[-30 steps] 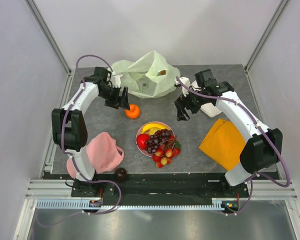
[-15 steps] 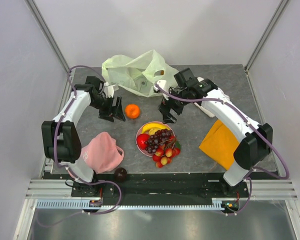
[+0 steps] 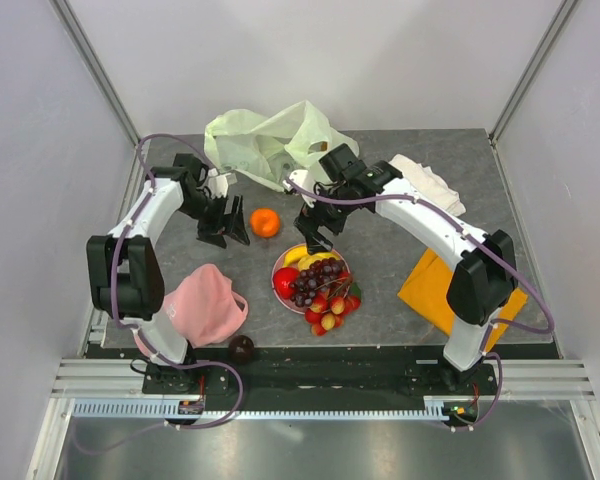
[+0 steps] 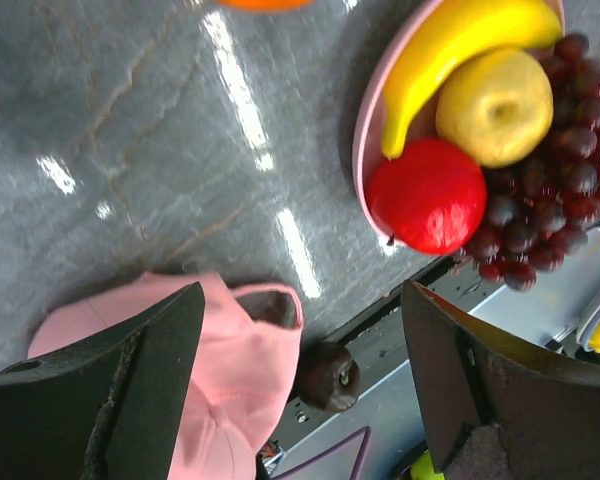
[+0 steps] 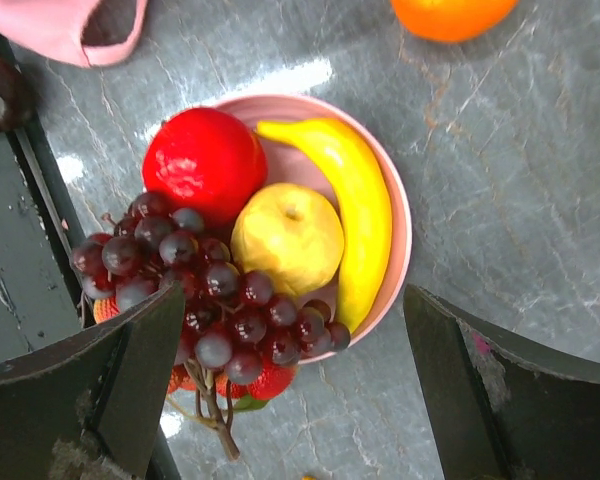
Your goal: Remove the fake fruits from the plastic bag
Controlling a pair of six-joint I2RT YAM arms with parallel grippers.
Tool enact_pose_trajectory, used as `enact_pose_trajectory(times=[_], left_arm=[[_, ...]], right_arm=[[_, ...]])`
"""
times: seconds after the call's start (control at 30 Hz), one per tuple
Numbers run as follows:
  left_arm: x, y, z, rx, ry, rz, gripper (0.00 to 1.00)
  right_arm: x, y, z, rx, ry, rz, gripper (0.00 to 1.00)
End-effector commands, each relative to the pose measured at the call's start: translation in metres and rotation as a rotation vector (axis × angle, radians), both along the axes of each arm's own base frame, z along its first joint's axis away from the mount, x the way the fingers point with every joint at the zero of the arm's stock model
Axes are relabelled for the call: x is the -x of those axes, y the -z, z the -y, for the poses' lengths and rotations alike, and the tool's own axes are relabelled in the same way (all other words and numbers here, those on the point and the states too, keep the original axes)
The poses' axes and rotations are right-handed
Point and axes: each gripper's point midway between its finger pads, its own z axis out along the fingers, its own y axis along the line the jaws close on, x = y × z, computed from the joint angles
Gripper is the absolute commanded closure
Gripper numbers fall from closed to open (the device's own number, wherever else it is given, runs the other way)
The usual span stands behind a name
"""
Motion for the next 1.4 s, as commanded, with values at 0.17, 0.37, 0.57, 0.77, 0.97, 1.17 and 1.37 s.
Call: enact_pose_trajectory(times=[0.17,0.37,0.57,0.77,0.97,1.17,1.37], left_arm=[[-0.022,-0.015,0.018,0.121,-0.009,0.008,0.16],[-0.025,-0.015,0.023,0.151,-0.009,-0.003,0.17],[-0.025,-0.017,0.024,0.158,-0.012,0.001,0.18],[-0.024,-0.016,0.023,0.147,-0.014,0.009,0.18],[-0.014,-0.008,0.024,0.138,-0.005,-0.010,0.18],[-0.018,0.014,0.004,-0.005,-0.046,-0.024,0.15],[-0.021,0.012,0.012,0.042,-0.046,-0.035,0.16]], right_arm=[[0.050,0.001,0.039,0.081,-0.106,-0.019,0.02],[0.075,0.014,0.069,0.156,-0.147,-0.019,0.02],[0.076,0.029,0.073,0.184,-0.174,-0.032,0.02],[0.069,0.046,0.067,0.193,-0.196,-0.038,0.02],[0.062,0.042,0.059,0.176,-0.195,-0.030,0.02],[0.063,0.042,0.060,0.168,-0.190,-0.033,0.02],[0.062,0.061,0.067,0.223,-0.187,-0.038,0.02]])
